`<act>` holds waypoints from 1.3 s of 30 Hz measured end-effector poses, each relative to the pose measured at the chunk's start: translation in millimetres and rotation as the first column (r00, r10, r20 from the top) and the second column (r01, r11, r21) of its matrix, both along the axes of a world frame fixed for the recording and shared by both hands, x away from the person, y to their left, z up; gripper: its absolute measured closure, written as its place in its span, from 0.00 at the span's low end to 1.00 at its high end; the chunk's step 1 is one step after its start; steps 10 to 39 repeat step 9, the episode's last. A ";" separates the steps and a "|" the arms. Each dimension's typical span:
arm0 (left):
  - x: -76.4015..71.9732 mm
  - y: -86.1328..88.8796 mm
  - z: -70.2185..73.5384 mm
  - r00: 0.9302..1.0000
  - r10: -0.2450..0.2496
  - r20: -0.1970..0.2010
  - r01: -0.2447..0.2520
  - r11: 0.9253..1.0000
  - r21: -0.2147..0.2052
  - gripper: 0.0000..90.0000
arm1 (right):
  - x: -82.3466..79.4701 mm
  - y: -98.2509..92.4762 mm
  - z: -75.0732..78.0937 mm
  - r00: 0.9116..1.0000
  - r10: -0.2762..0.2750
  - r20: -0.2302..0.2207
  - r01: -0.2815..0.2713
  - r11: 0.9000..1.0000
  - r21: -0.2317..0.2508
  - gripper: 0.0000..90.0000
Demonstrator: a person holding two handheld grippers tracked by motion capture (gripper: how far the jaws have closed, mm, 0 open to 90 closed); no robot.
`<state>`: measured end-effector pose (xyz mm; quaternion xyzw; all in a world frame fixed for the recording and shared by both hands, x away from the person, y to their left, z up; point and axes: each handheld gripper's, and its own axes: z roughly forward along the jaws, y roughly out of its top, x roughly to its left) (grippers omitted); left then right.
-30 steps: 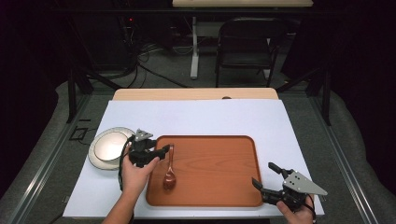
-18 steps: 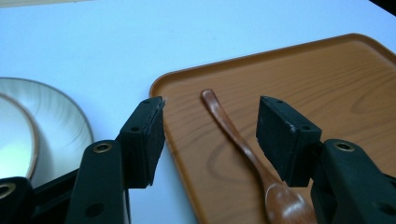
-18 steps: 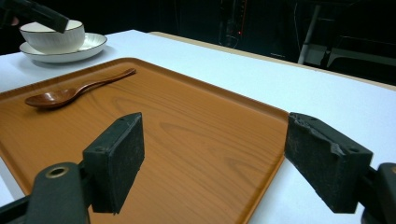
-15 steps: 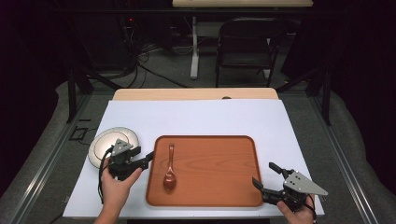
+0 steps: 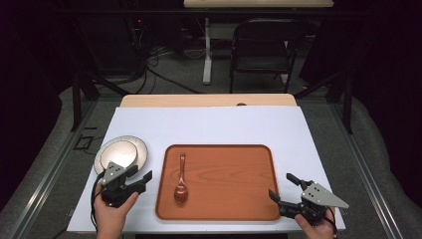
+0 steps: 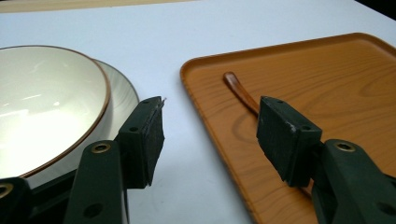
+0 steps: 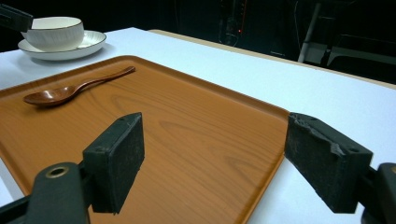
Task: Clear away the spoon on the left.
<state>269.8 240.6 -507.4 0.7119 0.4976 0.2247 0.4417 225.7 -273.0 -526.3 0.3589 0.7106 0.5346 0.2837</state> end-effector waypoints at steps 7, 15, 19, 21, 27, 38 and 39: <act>0.1 7.4 -4.1 1.000 0.025 0.002 -0.025 1.000 -0.016 0.46 | 1.3 -1.0 -1.0 1.000 -0.010 -0.012 0.010 1.000 -0.001 0.22; -0.2 7.6 -4.1 1.000 0.021 0.023 -0.021 1.000 -0.022 0.46 | 1.1 -1.4 -0.8 1.000 -0.005 -0.012 0.005 1.000 0.001 0.22; -0.2 7.6 -4.1 1.000 0.021 0.023 -0.021 1.000 -0.022 0.46 | 1.1 -1.4 -0.8 1.000 -0.005 -0.012 0.005 1.000 0.001 0.22; -0.2 7.6 -4.1 1.000 0.021 0.023 -0.021 1.000 -0.022 0.46 | 1.1 -1.4 -0.8 1.000 -0.005 -0.012 0.005 1.000 0.001 0.22; -0.2 7.6 -4.1 1.000 0.021 0.023 -0.021 1.000 -0.022 0.46 | 1.1 -1.4 -0.8 1.000 -0.005 -0.012 0.005 1.000 0.001 0.22; -0.2 7.6 -4.1 1.000 0.021 0.023 -0.021 1.000 -0.022 0.46 | 1.1 -1.4 -0.8 1.000 -0.005 -0.012 0.005 1.000 0.001 0.22; -0.2 7.6 -4.1 1.000 0.021 0.023 -0.021 1.000 -0.022 0.46 | 1.1 -1.4 -0.8 1.000 -0.005 -0.012 0.005 1.000 0.001 0.22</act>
